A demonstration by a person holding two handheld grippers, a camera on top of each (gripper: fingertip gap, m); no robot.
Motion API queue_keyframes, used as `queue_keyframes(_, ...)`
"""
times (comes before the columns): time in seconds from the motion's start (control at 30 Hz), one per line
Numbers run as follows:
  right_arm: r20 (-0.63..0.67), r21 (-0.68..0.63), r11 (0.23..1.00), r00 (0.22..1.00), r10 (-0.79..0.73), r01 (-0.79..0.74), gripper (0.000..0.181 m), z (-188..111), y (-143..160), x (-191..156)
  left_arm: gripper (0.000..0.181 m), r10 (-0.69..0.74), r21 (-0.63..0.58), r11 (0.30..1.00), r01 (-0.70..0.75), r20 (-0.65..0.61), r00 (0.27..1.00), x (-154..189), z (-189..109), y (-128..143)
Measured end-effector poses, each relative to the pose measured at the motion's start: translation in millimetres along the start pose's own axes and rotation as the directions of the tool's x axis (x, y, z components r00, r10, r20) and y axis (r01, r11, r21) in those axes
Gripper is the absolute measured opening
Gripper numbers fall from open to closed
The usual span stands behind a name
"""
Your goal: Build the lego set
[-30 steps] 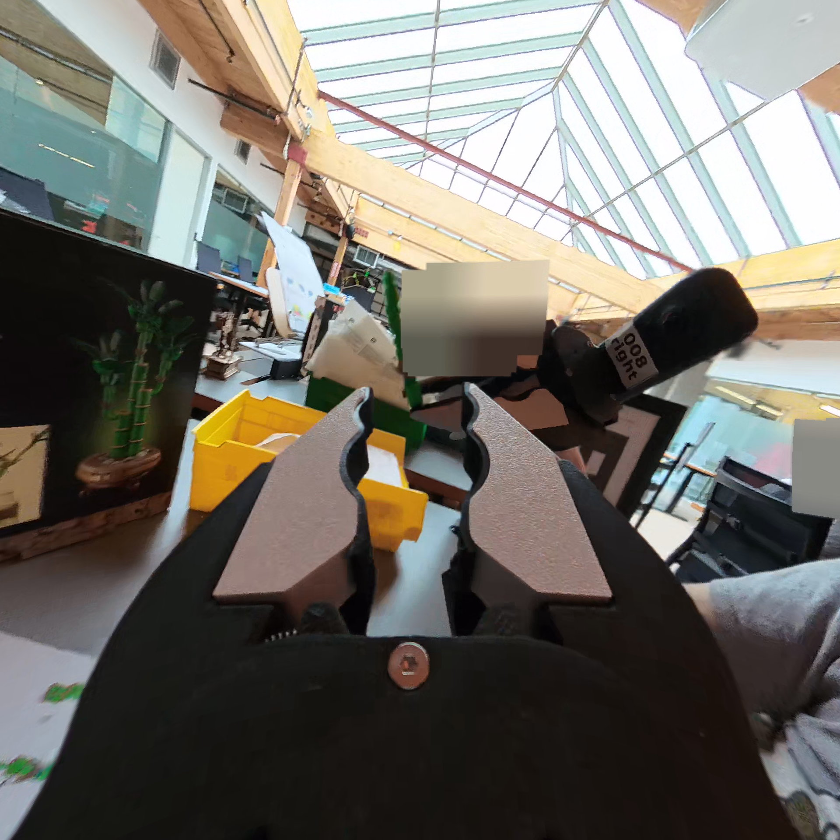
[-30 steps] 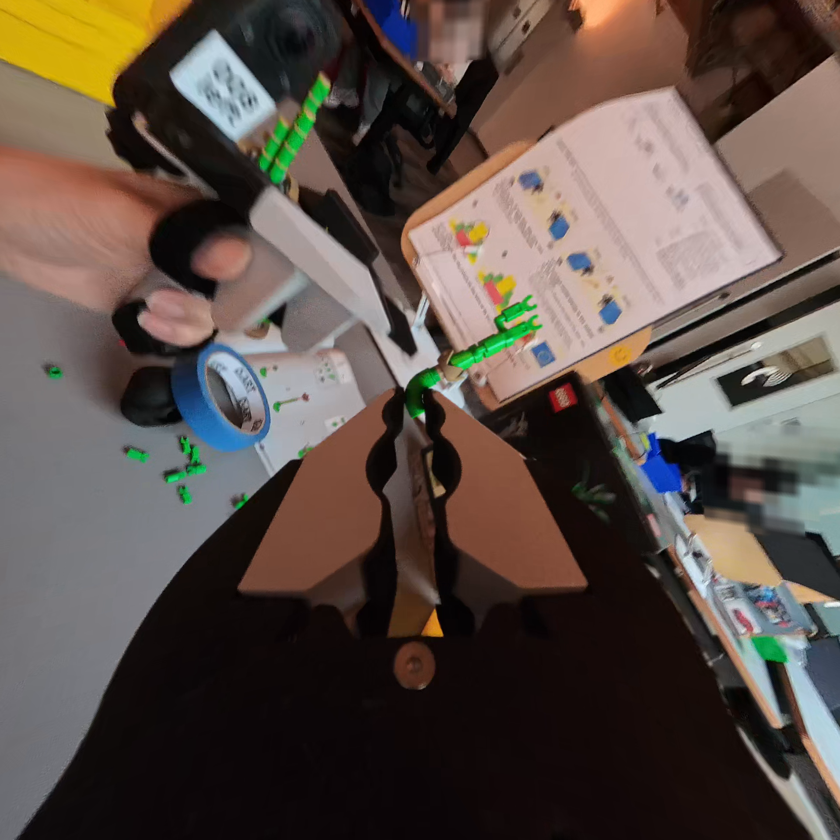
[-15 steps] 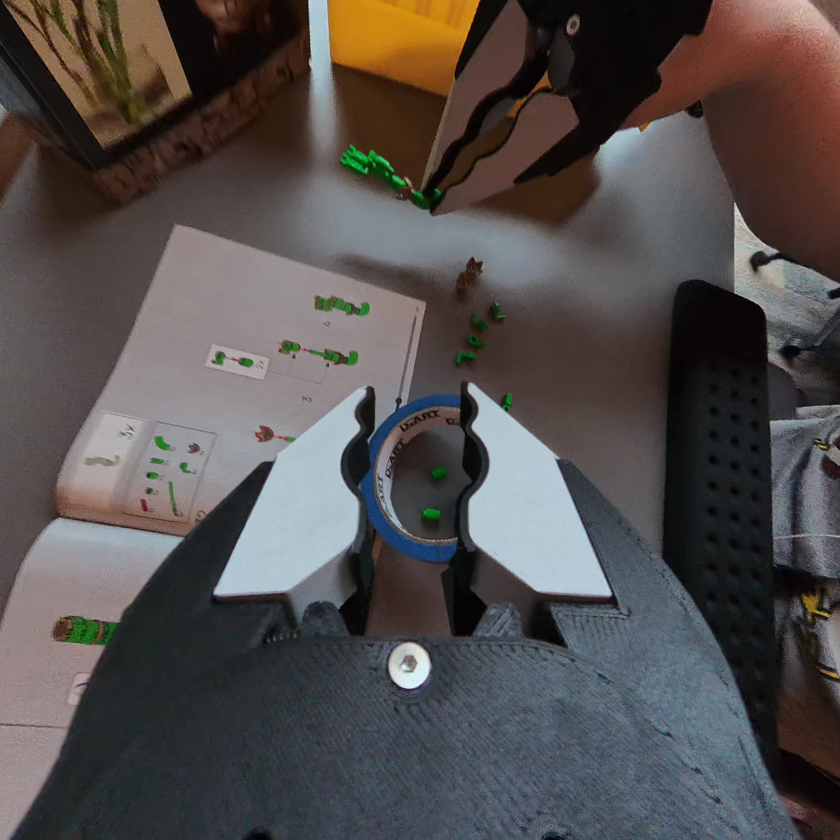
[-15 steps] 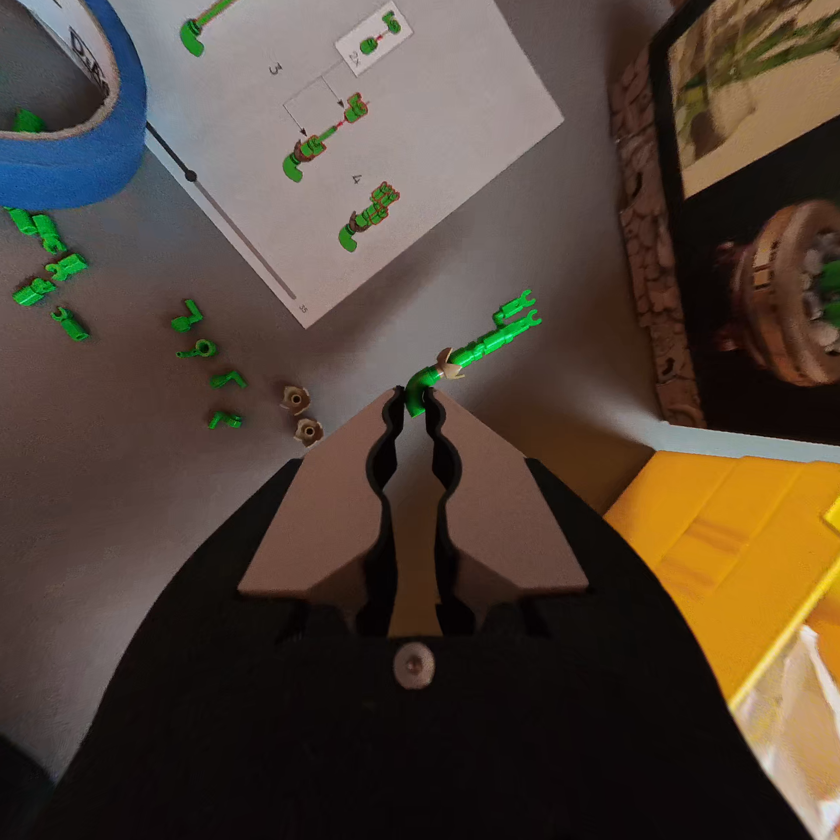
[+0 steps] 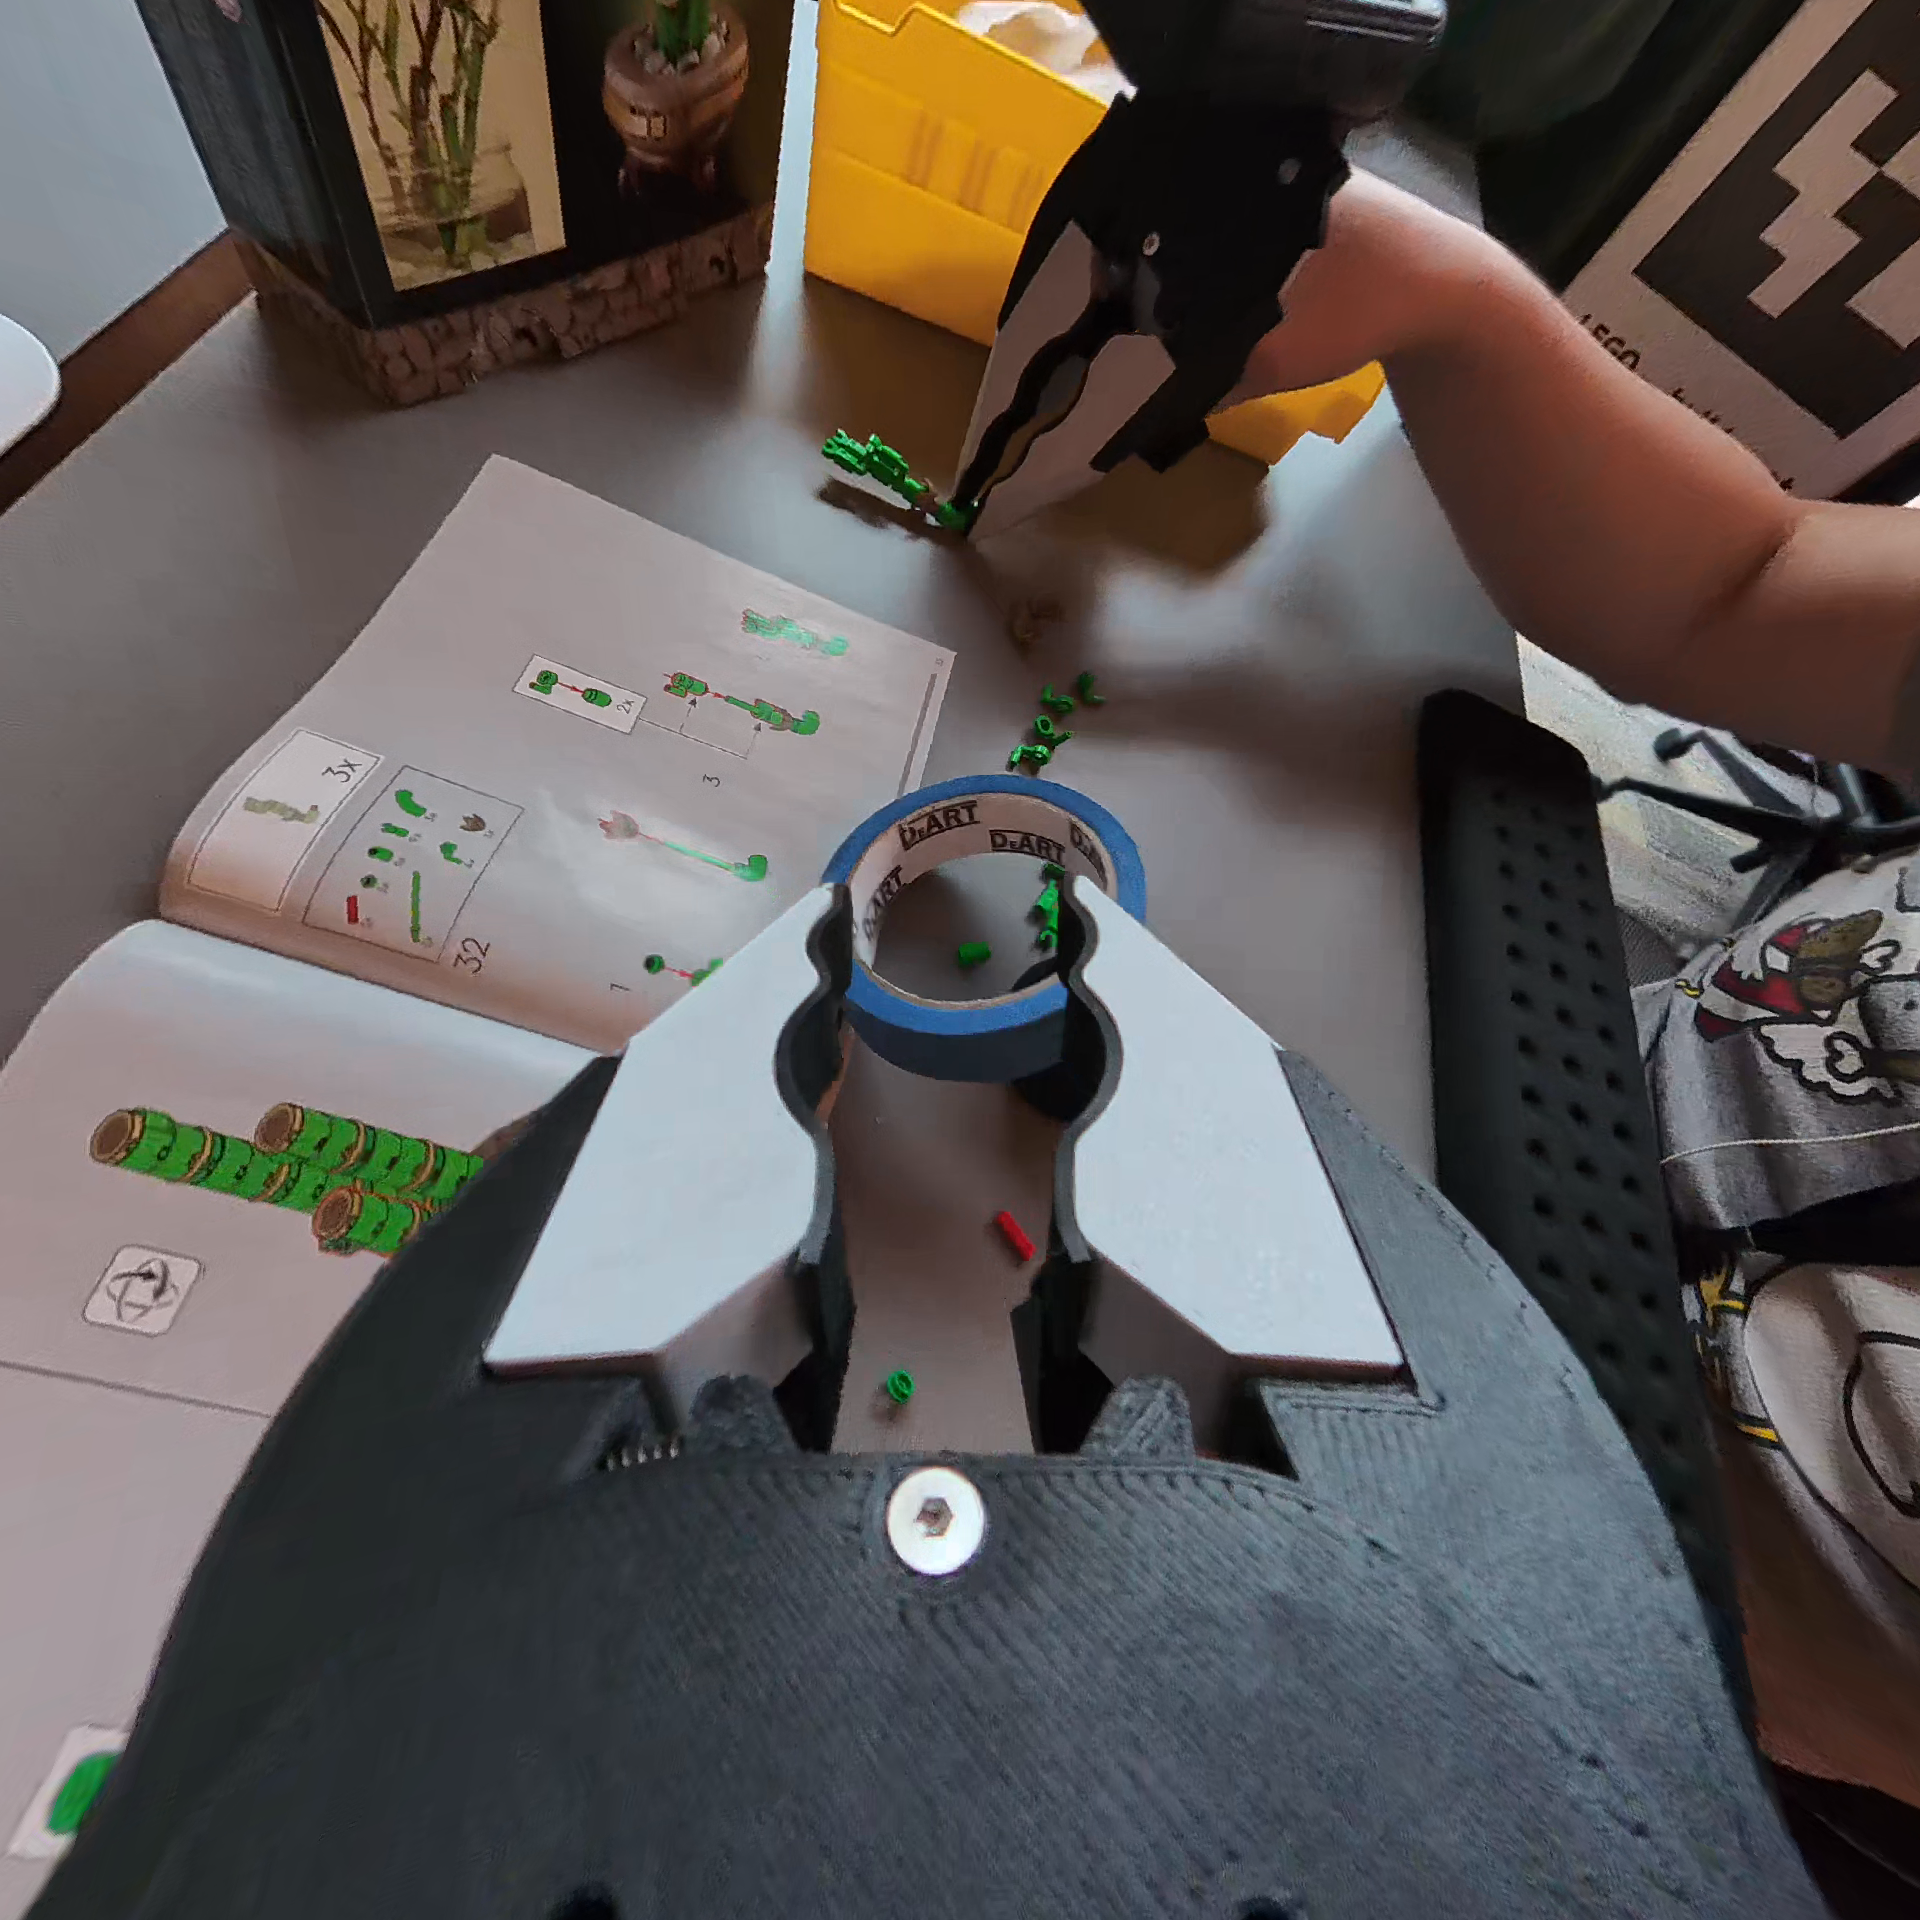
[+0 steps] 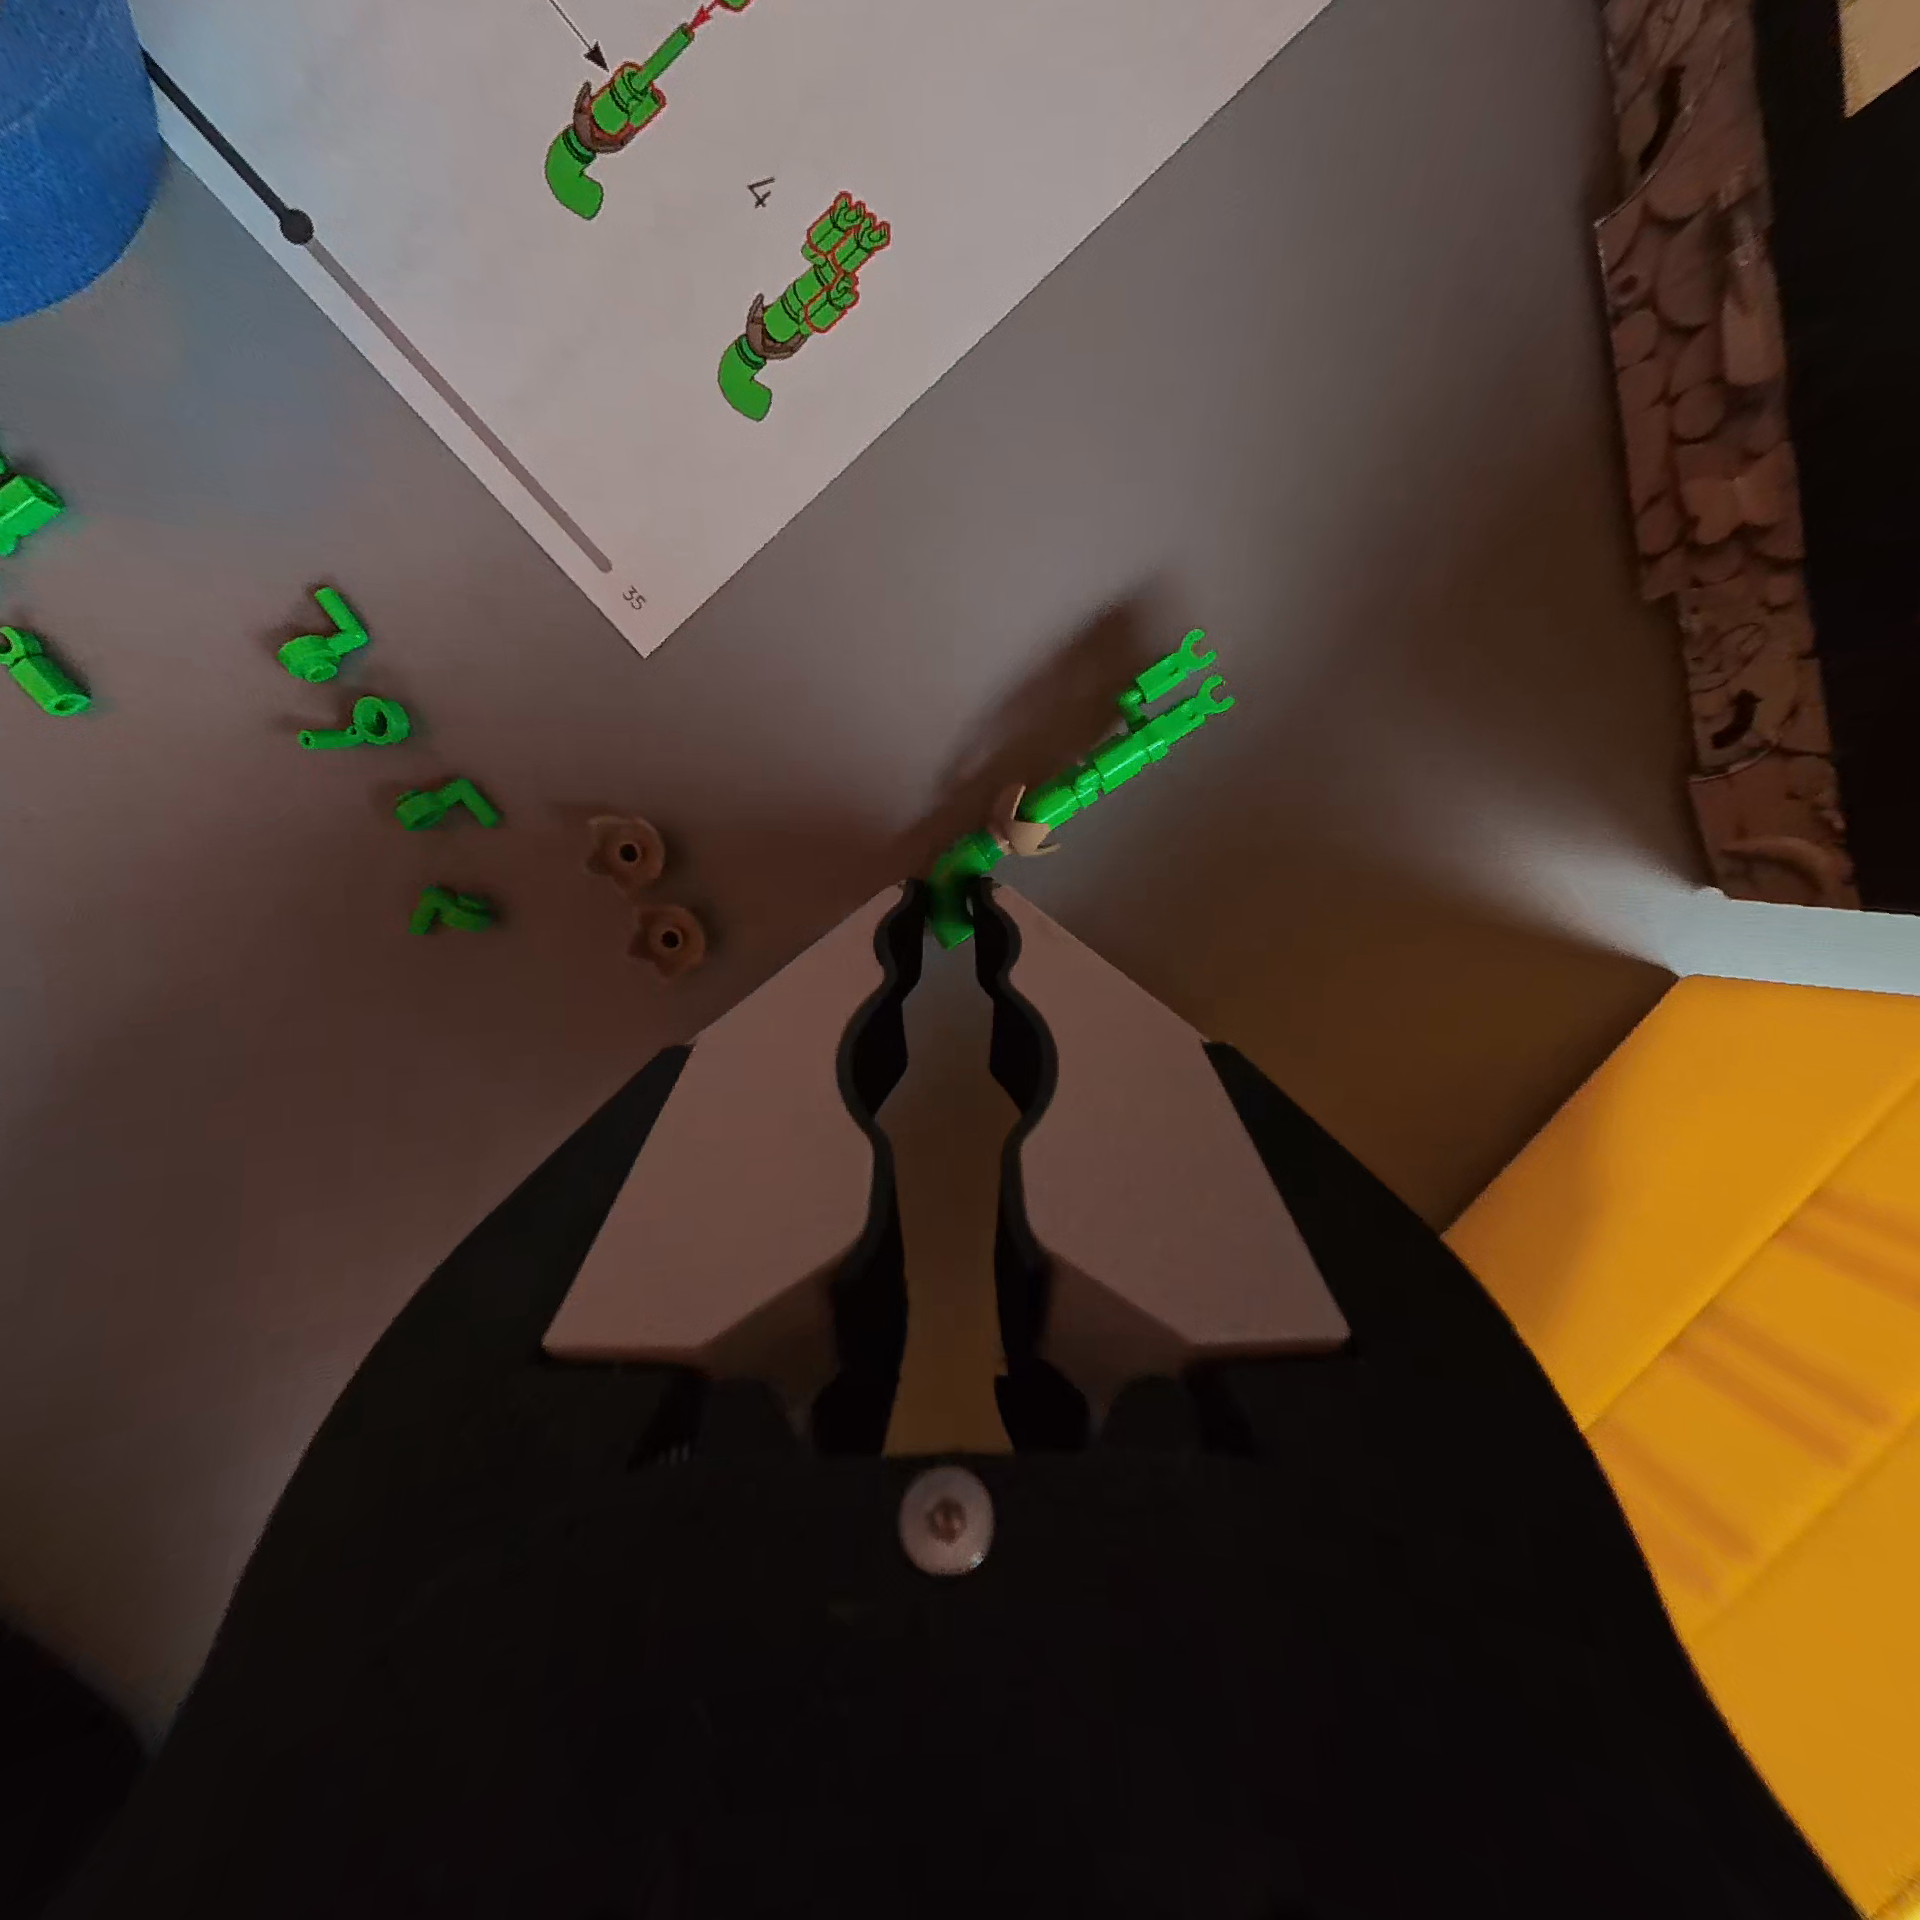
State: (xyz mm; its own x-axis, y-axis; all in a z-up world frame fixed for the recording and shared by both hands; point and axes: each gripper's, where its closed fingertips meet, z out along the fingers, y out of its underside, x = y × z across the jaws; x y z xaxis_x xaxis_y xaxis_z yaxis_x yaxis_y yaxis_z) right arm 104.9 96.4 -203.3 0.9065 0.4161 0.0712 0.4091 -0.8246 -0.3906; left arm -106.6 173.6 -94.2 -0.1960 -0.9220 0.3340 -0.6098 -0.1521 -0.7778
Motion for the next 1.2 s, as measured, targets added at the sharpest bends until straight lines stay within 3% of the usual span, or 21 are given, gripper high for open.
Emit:
queue_keyframes(0.23, -0.035, 0.049, 0.999, 0.999, 0.021, -0.020, 0.020, -9, -5, 0, 0.039, 0.004, 0.091, 0.996, -0.006, 0.025, 1.000, 36, -26, 18)
queue_keyframes(0.4, -0.131, 0.140, 0.990, 0.991, 0.030, -0.011, 0.027, -38, -12, 0, 0.040, 0.009, 0.130, 0.991, -0.018, 0.071, 0.997, 52, -40, 37)
queue_keyframes(0.6, -0.146, 0.362, 0.911, 0.977, -0.154, 0.197, 0.031, -66, -37, -53, 0.041, 0.000, 0.089, 0.996, -0.017, 0.184, 0.983, 31, -51, 69)
queue_keyframes(0.93, -0.155, 0.406, 0.869, 0.959, -0.238, 0.281, 0.031, -57, -25, -102, 0.039, 0.020, 0.108, 0.993, -0.041, 0.194, 0.981, 24, -45, 81)
queue_keyframes(1.07, -0.174, 0.479, 0.770, 0.905, -0.388, 0.421, 0.032, -61, -46, -131, 0.040, 0.077, 0.061, 0.994, -0.090, 0.200, 0.977, 24, -35, 77)
queue_keyframes(1.2, -0.278, 0.460, 0.622, 0.768, -0.577, 0.634, 0.050, -51, -81, -155, 0.040, 0.108, 0.047, 0.992, -0.118, 0.191, 0.976, 24, -23, 70)
